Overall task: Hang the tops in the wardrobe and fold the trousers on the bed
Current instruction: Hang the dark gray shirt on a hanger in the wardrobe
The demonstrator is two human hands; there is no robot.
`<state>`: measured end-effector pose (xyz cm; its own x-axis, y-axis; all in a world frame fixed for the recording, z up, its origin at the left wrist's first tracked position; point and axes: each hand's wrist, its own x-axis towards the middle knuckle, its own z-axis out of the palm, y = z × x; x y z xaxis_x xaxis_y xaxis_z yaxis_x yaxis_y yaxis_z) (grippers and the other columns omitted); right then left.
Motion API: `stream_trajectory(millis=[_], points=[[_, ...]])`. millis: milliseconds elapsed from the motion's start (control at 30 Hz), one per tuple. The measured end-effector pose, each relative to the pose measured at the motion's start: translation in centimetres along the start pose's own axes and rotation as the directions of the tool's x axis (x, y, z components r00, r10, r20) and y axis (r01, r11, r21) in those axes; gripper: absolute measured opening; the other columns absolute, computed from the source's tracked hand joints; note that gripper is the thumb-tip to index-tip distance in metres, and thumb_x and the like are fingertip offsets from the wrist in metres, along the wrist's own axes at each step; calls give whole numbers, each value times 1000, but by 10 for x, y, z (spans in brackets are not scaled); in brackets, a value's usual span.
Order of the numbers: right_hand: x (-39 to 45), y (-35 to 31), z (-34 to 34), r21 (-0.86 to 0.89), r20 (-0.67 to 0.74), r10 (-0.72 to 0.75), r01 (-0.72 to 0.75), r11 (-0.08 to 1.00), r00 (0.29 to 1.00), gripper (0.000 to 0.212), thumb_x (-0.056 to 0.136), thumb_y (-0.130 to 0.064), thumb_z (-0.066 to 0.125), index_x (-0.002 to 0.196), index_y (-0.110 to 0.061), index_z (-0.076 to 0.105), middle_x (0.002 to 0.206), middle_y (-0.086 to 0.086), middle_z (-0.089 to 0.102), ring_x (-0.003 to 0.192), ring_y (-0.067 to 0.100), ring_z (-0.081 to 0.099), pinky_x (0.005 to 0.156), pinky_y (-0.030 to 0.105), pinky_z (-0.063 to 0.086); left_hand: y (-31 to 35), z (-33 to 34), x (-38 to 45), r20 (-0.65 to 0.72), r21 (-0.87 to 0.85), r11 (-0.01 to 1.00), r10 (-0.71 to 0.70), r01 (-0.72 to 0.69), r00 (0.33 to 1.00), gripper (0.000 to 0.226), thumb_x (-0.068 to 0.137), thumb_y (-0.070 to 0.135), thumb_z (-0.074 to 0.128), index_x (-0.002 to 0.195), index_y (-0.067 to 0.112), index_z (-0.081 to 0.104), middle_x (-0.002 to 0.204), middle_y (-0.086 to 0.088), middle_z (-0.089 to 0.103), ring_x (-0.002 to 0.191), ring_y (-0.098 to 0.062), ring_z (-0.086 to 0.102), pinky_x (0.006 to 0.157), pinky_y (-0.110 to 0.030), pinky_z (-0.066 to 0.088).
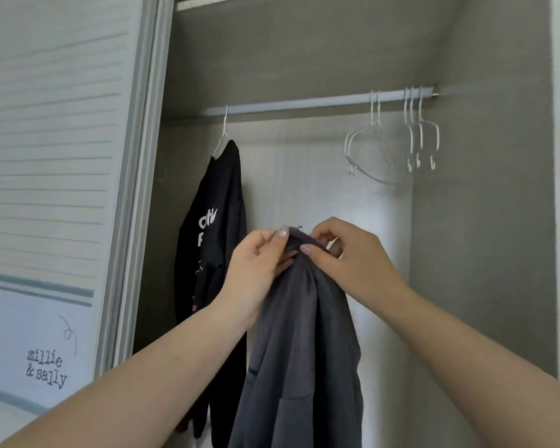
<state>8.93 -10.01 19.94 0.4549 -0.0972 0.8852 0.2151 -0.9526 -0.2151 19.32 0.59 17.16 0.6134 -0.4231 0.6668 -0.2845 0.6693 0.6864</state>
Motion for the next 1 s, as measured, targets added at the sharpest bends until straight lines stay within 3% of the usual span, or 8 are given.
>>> stream_trajectory(millis=[333,433,567,633,700,867,933,1000], points=[[100,46,-12,-266,59,-74,87,960,996,13,84,-41,63,80,-31,57,81,-14,62,69,1,52,67,25,45,-10,21,116,6,31,997,77,-77,997,20,94,27,58,88,9,62,94,-10,74,93,-18,71,86,-31,54],[133,60,-18,-357,28,-107,110,928,994,26,91,-46,51,80,-24,59,83,-9,61,80,12,56,73,30,44,-10,30,150,-3,56,992,117,-116,993,22,93,29,58,91,7,63,90,-6,74,87,-12,71,81,-26,55],[184,85,-25,-466,-70,-126,79,881,989,36,98,-42,37,111,-20,64,120,1,56,117,19,48,95,34,39,-16,38,190,-31,44,983,179,-178,983,20,92,30,60,87,11,62,73,6,71,74,-5,69,73,-21,54],[206,100,-25,-567,-73,-83,28,823,994,43,97,-44,41,135,-25,49,145,4,38,136,21,31,109,35,27,-25,39,205,-38,44,977,209,-207,977,19,92,29,61,84,12,62,69,8,71,72,-4,69,70,-19,54],[224,116,-24,-693,-50,-23,-18,721,998,54,94,-46,44,143,-26,35,153,7,26,141,23,22,113,39,21,-33,38,217,-42,48,974,222,-220,974,19,91,29,61,82,13,62,68,8,71,70,-4,69,69,-19,53],[237,144,-31,-886,-97,-16,-79,457,995,46,90,-31,52,134,-21,42,131,9,44,120,29,44,96,40,33,-50,33,239,-29,69,974,220,-218,975,21,91,30,61,79,13,61,70,5,71,73,-5,69,69,-20,52],[233,152,-40,-925,-99,76,-120,360,992,48,84,-16,60,129,-18,42,124,11,45,106,31,52,84,38,37,-56,31,245,-18,64,975,216,-214,976,22,92,30,60,78,13,60,71,3,71,73,-6,69,69,-19,53],[229,158,-48,-936,-114,161,-161,314,980,48,82,-2,53,127,-15,42,119,13,47,97,33,58,74,36,35,-60,30,248,-9,56,976,209,-209,978,23,92,29,60,77,12,60,72,2,70,74,-7,69,69,-19,53]])
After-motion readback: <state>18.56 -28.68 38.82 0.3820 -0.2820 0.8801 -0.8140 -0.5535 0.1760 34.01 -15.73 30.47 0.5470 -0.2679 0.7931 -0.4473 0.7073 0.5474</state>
